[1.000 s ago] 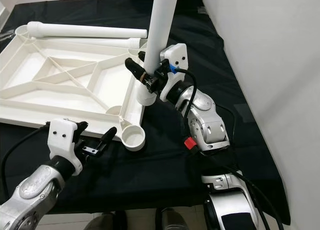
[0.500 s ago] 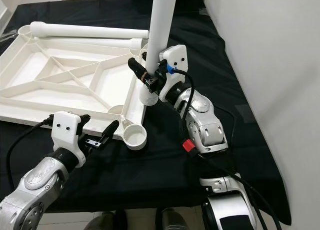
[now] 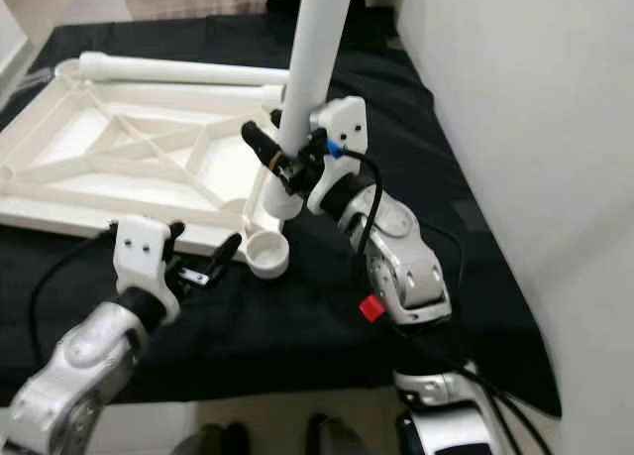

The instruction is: Building children table

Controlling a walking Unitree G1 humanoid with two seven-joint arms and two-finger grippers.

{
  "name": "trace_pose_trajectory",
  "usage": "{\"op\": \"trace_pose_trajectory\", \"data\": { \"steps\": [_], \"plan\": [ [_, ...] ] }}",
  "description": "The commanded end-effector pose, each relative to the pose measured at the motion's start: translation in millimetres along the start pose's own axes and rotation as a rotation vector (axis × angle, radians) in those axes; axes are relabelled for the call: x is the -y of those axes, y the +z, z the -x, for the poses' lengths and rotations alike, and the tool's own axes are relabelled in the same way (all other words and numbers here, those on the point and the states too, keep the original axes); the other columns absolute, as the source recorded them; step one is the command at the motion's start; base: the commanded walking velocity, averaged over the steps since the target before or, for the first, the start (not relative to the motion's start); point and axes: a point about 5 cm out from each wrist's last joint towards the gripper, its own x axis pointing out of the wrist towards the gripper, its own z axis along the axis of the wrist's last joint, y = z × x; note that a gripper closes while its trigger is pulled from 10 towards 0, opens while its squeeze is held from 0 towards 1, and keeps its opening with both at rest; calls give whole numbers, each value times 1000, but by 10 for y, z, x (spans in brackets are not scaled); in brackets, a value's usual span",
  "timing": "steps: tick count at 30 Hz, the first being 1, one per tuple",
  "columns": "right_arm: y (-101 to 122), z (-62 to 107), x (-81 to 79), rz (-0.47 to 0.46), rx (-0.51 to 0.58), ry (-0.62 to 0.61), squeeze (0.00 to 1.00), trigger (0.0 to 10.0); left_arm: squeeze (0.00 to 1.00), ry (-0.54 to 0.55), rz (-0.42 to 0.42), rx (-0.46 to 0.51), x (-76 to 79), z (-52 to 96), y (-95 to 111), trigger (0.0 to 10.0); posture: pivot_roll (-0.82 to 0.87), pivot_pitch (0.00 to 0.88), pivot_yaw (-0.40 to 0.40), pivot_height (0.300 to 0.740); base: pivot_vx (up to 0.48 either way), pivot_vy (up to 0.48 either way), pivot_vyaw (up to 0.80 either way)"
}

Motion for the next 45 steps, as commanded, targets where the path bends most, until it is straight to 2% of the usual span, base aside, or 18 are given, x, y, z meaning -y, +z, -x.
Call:
{"op": "trace_pose_trajectory", "data": {
  "steps": [1,5,10,17,23,25,27,34,36,38,39,40,42,43,45],
  "plan": [
    [28,-14,-59,-2,13,23,0,10000,0,6,-7,-18,-19,21,-53,10000,20,157,-27,740,251,0,0],
    [17,-11,-70,4,2,19,0,10000,0,5,11,-14,-22,24,-74,10000,20,160,-27,740,0,0,0],
    [-69,56,-78,40,-60,9,0,10000,0,-22,24,-33,-36,90,-240,10000,11,159,-19,740,0,0,800],
    [-120,88,-79,29,-89,-6,0,10000,0,9,37,-112,-43,190,-476,10000,13,158,-14,740,0,0,800],
    [-140,91,-47,4,-81,-59,0,10000,0,-9,8,-123,-12,279,-556,10000,18,157,-9,740,0,0,800],
    [-152,85,-5,22,-82,-103,0,10000,0,-14,-2,-114,-6,282,-542,10000,21,161,-9,740,0,0,613],
    [-204,68,114,49,-104,-187,0,10000,0,-29,-13,-88,7,257,-486,10000,23,173,-7,740,0,0,0],
    [-216,-23,227,78,-112,-190,0,10000,0,-54,-8,-59,0,235,-457,10000,26,199,-5,740,0,0,0],
    [-184,-94,313,87,-107,-159,0,10000,0,-85,0,-34,21,230,-428,10000,29,218,-8,740,0,0,0],
    [-120,-136,472,139,-107,-181,0,10000,0,-113,-9,-20,55,245,-403,10000,36,235,-10,740,0,0,0],
    [-120,-136,472,139,-107,-181,0,10000,0,-113,-9,-20,55,245,-403,10000,36,235,-10,740,0,0,0],
    [-80,-144,583,166,-114,-209,0,10000,0,-128,-11,-18,84,267,-398,10000,39,253,-12,740,0,0,0],
    [5,-147,713,151,-108,-159,0,10000,0,-169,-9,-9,151,319,-372,10000,47,275,-9,740,0,0,0],
    [109,-113,753,114,-57,-71,0,10000,0,-192,-8,-7,191,365,-347,10000,56,293,-4,740,0,0,0],
    [158,-86,805,112,-40,-42,0,10000,0,-189,-1,-11,191,384,-342,10000,59,301,-2,740,0,0,0]
  ]
}}
